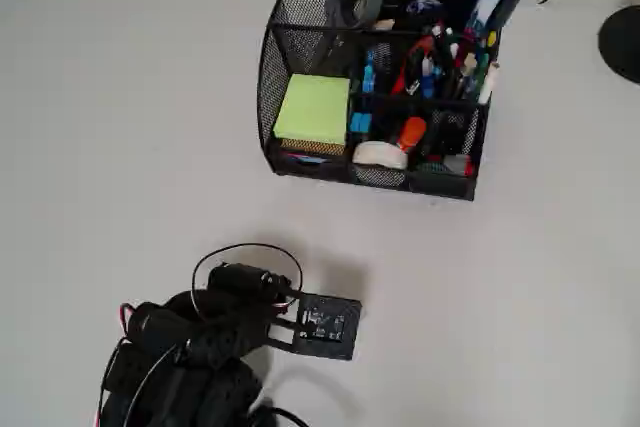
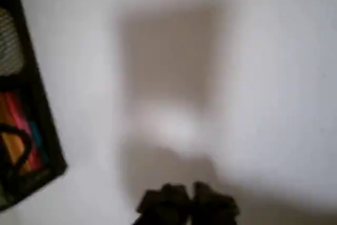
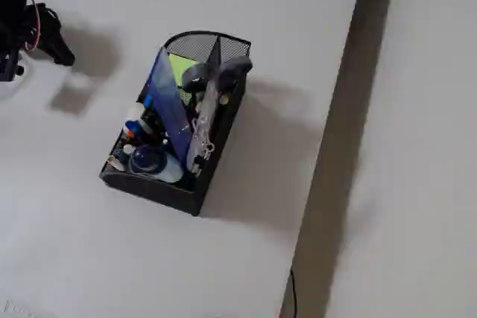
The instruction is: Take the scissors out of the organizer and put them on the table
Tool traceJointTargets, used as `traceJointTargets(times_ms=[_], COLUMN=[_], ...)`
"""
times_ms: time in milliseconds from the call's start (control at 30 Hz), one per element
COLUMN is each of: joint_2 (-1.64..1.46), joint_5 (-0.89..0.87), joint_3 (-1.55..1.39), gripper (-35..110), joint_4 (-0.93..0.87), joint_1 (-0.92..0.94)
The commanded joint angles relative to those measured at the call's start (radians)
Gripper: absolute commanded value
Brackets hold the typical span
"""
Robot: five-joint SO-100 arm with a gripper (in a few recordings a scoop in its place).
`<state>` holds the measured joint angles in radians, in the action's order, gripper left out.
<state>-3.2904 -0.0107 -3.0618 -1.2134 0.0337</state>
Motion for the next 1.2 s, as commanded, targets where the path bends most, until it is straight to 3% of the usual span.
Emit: traceJointTargets(times_ms=[0,1167], joint_2=[0.0,0.0], joint_5=[-0.014,-0.003], joint_3=[0.074,0.074], gripper=[0,0], joint_4=[-0.005,-0.005], joint_1=[-0.009,-0.025])
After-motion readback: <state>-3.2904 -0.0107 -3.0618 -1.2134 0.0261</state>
